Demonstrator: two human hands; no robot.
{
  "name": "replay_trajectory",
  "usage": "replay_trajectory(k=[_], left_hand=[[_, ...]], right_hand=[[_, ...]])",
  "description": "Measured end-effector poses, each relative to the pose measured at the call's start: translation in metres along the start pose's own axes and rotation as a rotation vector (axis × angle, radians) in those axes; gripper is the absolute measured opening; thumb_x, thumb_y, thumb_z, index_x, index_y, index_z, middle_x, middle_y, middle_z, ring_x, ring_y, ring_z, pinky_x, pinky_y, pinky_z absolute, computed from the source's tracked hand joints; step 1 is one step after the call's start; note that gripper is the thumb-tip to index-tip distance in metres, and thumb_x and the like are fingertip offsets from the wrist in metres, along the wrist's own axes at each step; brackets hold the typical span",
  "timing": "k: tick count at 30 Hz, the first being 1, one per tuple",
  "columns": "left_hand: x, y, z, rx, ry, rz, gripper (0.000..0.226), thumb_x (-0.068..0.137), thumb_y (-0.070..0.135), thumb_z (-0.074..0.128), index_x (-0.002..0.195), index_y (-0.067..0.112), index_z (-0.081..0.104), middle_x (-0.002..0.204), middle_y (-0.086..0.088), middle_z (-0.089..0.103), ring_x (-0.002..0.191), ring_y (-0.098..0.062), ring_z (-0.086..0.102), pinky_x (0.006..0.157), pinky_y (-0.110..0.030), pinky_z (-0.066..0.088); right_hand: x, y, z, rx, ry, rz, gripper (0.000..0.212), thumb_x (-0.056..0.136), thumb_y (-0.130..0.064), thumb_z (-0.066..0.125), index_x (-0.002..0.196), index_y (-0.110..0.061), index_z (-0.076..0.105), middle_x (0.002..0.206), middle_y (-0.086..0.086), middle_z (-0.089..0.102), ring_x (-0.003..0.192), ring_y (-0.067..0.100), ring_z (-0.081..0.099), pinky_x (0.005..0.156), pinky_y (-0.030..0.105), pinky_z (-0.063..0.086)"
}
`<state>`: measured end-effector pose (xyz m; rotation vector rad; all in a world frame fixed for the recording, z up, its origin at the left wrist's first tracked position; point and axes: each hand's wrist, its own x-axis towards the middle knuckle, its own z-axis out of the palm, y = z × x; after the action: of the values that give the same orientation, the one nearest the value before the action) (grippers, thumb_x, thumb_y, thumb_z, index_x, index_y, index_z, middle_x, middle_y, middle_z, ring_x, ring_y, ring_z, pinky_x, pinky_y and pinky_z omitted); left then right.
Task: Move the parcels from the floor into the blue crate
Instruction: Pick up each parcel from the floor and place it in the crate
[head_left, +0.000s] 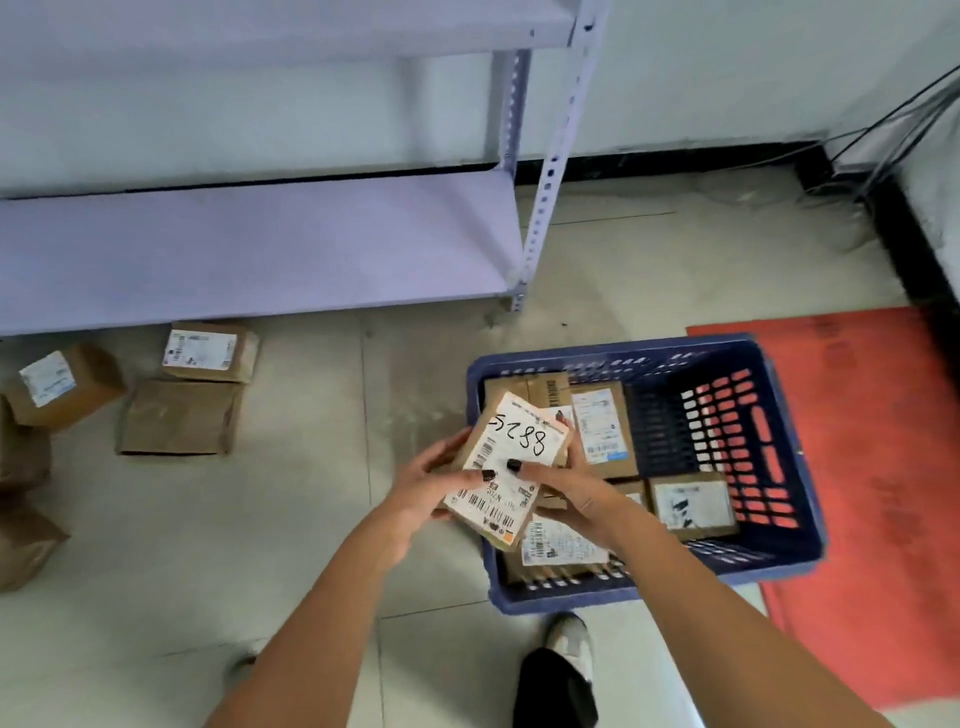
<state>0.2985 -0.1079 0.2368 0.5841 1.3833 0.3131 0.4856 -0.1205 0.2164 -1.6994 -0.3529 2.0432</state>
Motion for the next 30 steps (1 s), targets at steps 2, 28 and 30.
replay_trajectory(k=[2, 28, 30], left_hand=[[0.004, 0.007, 0.032, 0.082, -0.042, -0.019, 0.061, 0.076, 0.006, 0.071, 0.128, 0.033, 0.053, 0.102, -0.003, 0.07, 0.085, -0.013, 0.064, 0.062, -0.023, 0.049], [0.174, -0.1, 0.233, 0.935, 0.041, 0.233, 0.036, 0.09, 0.007, 0.055, 0.127, 0.006, 0.057, 0.132, -0.011, 0.053, 0.119, -0.023, 0.054, 0.105, -0.026, 0.041], [0.177, -0.104, 0.231, 1.083, 0.016, 0.268, 0.032, 0.093, 0.009, 0.051, 0.124, 0.006, 0.058, 0.125, -0.011, 0.057, 0.115, -0.022, 0.056, 0.102, -0.029, 0.044]], right_hand=[[-0.008, 0.001, -0.038, 0.031, 0.05, 0.004, 0.074, 0.077, -0.007, 0.073, 0.135, -0.031, 0.035, 0.11, 0.003, 0.067, 0.096, 0.02, 0.064, 0.088, 0.04, 0.051], [0.068, 0.09, -0.273, -0.666, 0.43, 0.172, 0.029, 0.086, -0.035, 0.063, 0.099, -0.009, 0.064, 0.096, 0.006, 0.066, 0.092, 0.025, 0.06, 0.084, 0.034, 0.05], [0.077, 0.099, -0.272, -0.673, 0.412, 0.2, 0.023, 0.089, -0.032, 0.06, 0.089, -0.009, 0.063, 0.1, 0.011, 0.068, 0.092, 0.027, 0.06, 0.085, 0.035, 0.05]])
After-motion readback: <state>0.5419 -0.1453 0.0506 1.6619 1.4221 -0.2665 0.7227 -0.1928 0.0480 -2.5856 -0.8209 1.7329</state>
